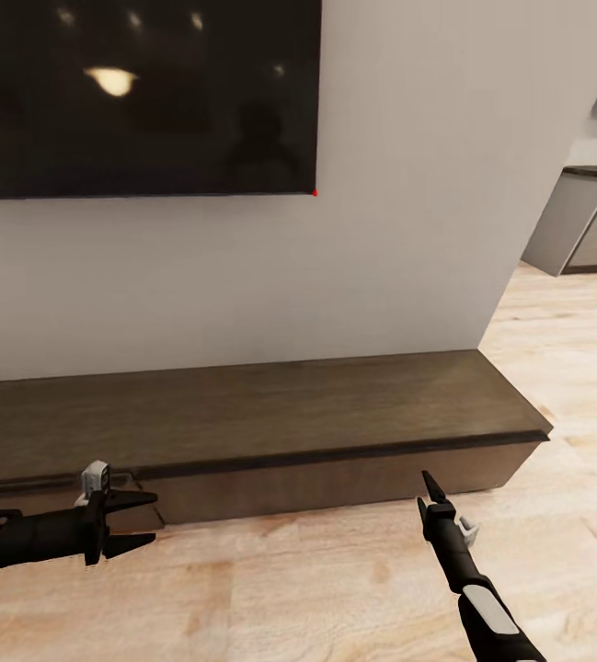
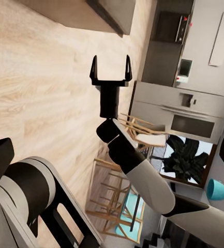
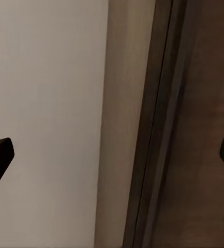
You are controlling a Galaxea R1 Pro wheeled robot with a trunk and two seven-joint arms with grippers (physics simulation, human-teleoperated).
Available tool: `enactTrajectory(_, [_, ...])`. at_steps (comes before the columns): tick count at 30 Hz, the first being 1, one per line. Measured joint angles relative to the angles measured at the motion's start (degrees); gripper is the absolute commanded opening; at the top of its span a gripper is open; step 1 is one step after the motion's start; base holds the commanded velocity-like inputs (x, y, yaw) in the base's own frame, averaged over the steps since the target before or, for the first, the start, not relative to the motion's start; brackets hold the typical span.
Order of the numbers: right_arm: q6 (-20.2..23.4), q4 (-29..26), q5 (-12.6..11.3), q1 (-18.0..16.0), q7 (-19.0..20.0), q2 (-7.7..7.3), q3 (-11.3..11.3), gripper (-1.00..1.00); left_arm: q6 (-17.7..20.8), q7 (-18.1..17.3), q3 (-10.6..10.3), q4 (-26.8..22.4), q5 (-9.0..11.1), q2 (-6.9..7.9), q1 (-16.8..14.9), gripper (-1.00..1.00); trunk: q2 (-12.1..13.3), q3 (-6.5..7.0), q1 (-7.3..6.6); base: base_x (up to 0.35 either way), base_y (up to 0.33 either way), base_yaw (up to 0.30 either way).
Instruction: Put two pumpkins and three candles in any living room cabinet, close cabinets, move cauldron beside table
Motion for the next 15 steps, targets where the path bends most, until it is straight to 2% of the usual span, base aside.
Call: enactTrajectory(15, [0.00, 0.01, 0.00, 0.03, 0.00, -0.10, 0.00, 1.00, 0.03, 0.00, -0.02, -0.42, 0.59, -0.01, 0.00, 1.00, 0.00, 0.00, 0.03, 0.022, 0.000, 0.000])
